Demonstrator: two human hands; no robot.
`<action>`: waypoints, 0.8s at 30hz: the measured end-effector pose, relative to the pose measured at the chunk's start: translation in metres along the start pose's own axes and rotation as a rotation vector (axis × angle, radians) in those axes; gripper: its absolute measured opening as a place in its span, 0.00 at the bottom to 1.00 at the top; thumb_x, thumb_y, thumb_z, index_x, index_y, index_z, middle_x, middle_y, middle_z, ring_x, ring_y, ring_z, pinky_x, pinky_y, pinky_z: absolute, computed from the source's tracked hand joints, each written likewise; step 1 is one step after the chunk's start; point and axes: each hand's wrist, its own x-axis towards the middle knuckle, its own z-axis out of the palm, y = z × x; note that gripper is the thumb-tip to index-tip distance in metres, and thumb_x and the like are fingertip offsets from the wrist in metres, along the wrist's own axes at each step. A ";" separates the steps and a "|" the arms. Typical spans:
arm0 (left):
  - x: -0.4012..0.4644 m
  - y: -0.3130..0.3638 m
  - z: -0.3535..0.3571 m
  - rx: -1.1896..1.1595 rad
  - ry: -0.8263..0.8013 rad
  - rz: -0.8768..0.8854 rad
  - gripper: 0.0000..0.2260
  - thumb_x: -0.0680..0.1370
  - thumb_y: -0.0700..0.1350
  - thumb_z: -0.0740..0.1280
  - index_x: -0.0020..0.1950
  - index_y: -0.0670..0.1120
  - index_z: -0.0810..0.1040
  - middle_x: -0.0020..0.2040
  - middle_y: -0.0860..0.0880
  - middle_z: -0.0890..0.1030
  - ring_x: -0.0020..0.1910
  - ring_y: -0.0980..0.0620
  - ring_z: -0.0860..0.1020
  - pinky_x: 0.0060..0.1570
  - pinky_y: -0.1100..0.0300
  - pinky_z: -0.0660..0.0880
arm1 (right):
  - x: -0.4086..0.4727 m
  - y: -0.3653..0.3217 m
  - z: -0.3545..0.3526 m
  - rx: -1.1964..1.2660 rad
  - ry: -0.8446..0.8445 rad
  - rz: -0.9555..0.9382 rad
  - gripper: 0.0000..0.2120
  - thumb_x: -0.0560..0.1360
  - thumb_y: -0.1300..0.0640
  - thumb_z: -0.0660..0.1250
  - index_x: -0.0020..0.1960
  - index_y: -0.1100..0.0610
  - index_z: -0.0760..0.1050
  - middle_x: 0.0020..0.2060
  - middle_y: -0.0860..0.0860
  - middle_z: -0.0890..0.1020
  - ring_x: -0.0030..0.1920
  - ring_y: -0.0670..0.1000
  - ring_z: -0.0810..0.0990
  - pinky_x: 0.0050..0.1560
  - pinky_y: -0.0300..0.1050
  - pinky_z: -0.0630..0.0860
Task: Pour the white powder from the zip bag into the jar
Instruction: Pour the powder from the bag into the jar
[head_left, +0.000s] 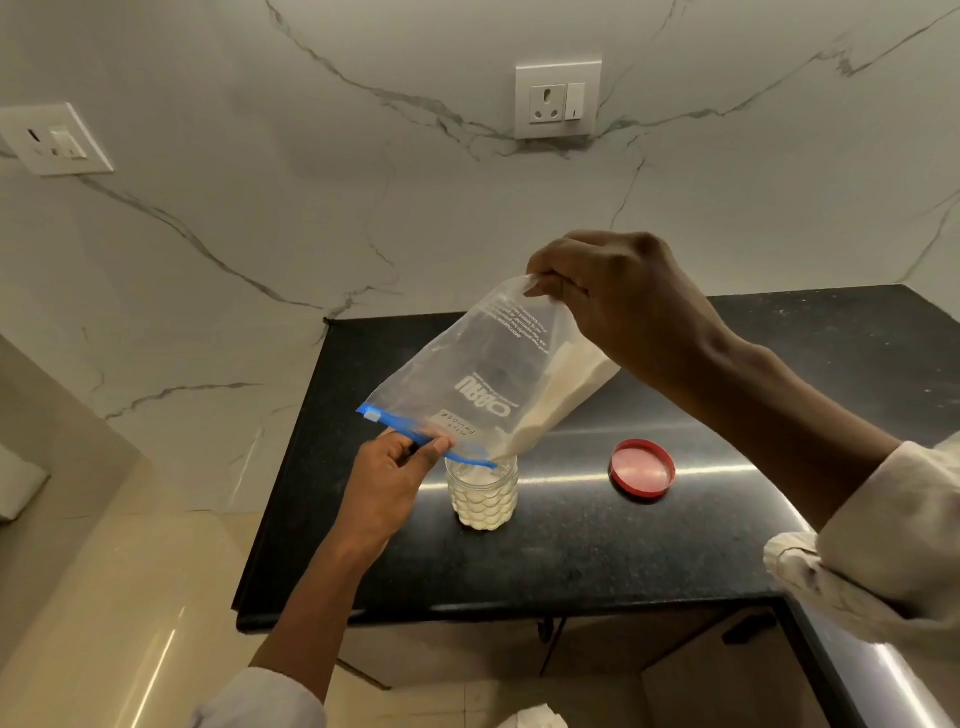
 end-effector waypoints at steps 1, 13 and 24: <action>0.000 0.001 0.000 -0.001 0.004 0.009 0.02 0.75 0.47 0.70 0.46 0.53 0.81 0.45 0.54 0.84 0.45 0.58 0.82 0.48 0.63 0.78 | 0.000 -0.001 -0.002 0.004 0.014 -0.009 0.08 0.75 0.59 0.70 0.50 0.64 0.81 0.42 0.57 0.84 0.39 0.53 0.84 0.39 0.46 0.82; 0.000 0.000 -0.001 0.039 0.009 0.025 0.01 0.75 0.48 0.70 0.46 0.53 0.81 0.46 0.52 0.84 0.45 0.56 0.81 0.46 0.65 0.76 | 0.005 0.000 0.004 0.010 0.017 -0.020 0.08 0.76 0.59 0.70 0.49 0.64 0.81 0.42 0.57 0.85 0.39 0.53 0.84 0.41 0.46 0.82; -0.002 -0.003 -0.003 0.024 0.016 -0.001 0.02 0.75 0.48 0.70 0.47 0.53 0.81 0.46 0.54 0.83 0.47 0.56 0.81 0.47 0.64 0.77 | 0.008 -0.002 0.006 0.003 -0.022 -0.025 0.08 0.75 0.60 0.71 0.50 0.64 0.82 0.42 0.57 0.85 0.39 0.53 0.84 0.41 0.41 0.80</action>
